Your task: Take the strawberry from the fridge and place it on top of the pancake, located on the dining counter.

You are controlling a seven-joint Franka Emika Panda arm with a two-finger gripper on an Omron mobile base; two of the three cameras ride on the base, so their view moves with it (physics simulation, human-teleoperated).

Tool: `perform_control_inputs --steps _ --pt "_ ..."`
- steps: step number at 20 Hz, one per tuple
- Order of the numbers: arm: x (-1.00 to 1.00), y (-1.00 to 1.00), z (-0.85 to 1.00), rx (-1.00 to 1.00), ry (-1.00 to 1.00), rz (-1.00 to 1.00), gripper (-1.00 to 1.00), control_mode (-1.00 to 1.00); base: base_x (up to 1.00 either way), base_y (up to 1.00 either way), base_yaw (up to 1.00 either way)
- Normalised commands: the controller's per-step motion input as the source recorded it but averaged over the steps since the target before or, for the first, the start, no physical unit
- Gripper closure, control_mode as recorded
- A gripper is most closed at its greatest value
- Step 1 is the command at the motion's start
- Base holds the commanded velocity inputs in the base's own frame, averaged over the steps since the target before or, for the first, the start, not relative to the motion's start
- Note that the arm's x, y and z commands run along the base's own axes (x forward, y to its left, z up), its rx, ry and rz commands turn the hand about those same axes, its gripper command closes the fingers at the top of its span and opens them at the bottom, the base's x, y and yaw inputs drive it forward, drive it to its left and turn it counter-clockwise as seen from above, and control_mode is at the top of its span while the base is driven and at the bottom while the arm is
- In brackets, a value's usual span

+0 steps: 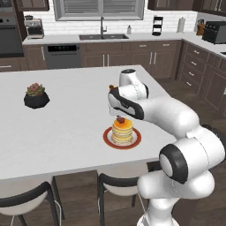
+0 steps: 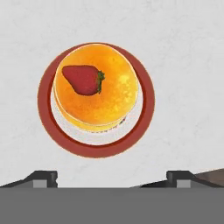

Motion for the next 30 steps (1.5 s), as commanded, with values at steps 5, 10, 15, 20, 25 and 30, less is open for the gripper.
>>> perform_control_inputs --steps 5,10,15,20,25,30 --pt "-0.48 -0.19 0.27 0.00 -0.05 -0.04 -1.00 -1.00 0.00 0.00 0.00" --pt "-0.55 -0.53 0.04 0.07 -0.07 -0.04 -1.00 -1.00 0.00 0.00 0.00" --pt "-0.50 -0.66 0.02 0.06 -0.07 -0.02 -1.00 -1.00 0.00 0.00 0.00" --pt "-0.51 -0.56 0.36 0.00 -0.18 -0.01 -1.00 -1.00 0.00 0.00 0.00" --pt "-0.63 -0.12 0.72 -0.04 -0.22 -0.05 -1.00 -1.00 0.00 0.00 0.00" --pt "-0.50 -0.07 0.87 -0.07 -0.18 0.00 -1.00 -1.00 0.00 0.00 0.00"
